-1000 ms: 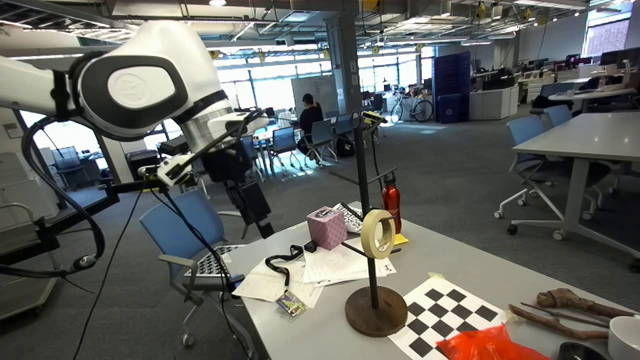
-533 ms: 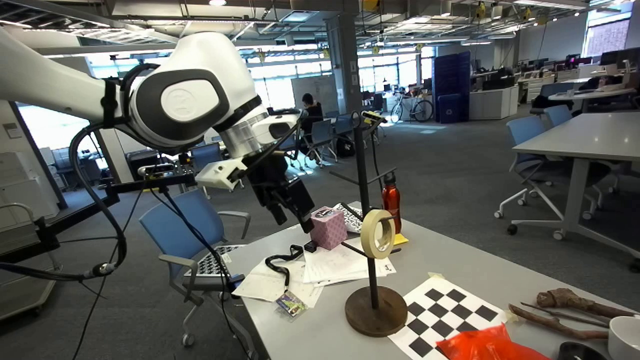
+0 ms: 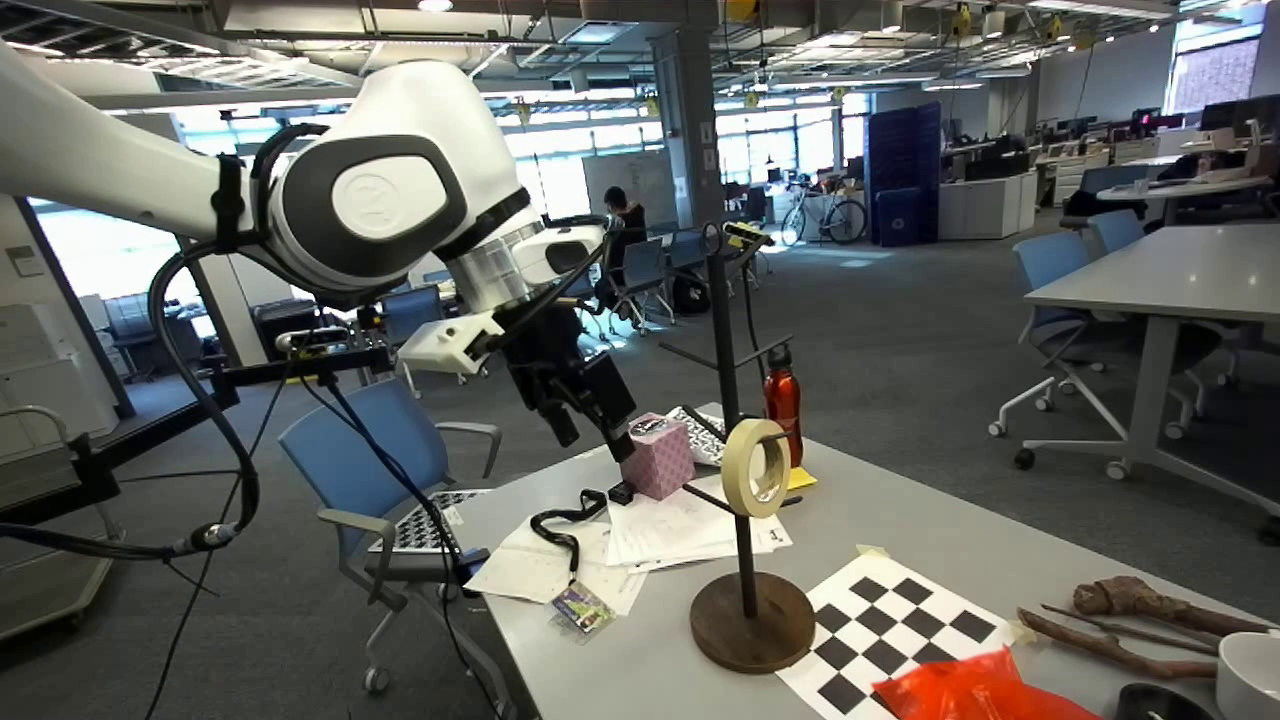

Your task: Remove the tape from the rack and put it on the table

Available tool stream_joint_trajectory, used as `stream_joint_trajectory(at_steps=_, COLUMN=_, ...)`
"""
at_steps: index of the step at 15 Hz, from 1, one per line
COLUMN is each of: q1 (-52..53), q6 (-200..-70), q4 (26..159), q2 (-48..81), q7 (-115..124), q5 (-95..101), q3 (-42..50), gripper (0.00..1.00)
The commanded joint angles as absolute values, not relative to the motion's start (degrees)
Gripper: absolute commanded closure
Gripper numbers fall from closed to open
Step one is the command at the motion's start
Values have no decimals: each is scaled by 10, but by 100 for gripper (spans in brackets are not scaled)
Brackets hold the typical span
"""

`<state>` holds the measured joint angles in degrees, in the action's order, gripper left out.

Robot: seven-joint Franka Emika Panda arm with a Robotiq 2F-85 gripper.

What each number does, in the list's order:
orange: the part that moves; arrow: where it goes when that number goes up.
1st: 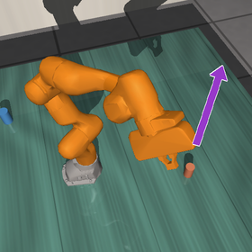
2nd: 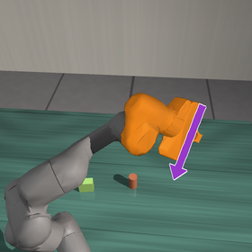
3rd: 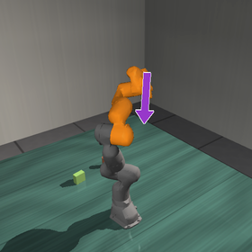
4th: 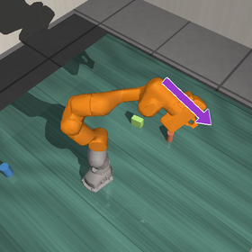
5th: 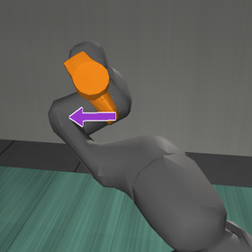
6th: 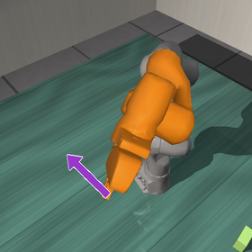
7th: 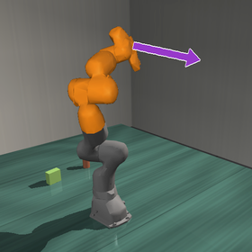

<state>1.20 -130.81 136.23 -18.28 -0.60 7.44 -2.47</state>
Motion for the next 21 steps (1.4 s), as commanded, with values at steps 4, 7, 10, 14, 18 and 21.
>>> stream_joint_trajectory(at_steps=4, q1=-4, q6=-1385, q4=1350, q2=-123, q7=5, q5=92, q3=-19, gripper=0)
stream_joint_trajectory(at_steps=7, q1=-8, q6=-1432, q4=1346, q2=-90, q7=-1, q5=95, q3=-14, gripper=0)
stream_joint_trajectory(at_steps=10, q1=-12, q6=-1472, q4=1339, q2=-60, q7=-2, q5=105, q3=-10, gripper=0)
stream_joint_trajectory(at_steps=14, q1=-15, q6=-1510, q4=1321, q2=-28, q7=-14, q5=120, q3=0, gripper=0)
stream_joint_trajectory(at_steps=18, q1=-12, q6=-1527, q4=1299, q2=-1, q7=-26, q5=121, q3=5, gripper=0)
stream_joint_trajectory(at_steps=21, q1=-8, q6=-1528, q4=1287, q2=15, q7=-33, q5=119, q3=3, gripper=0)
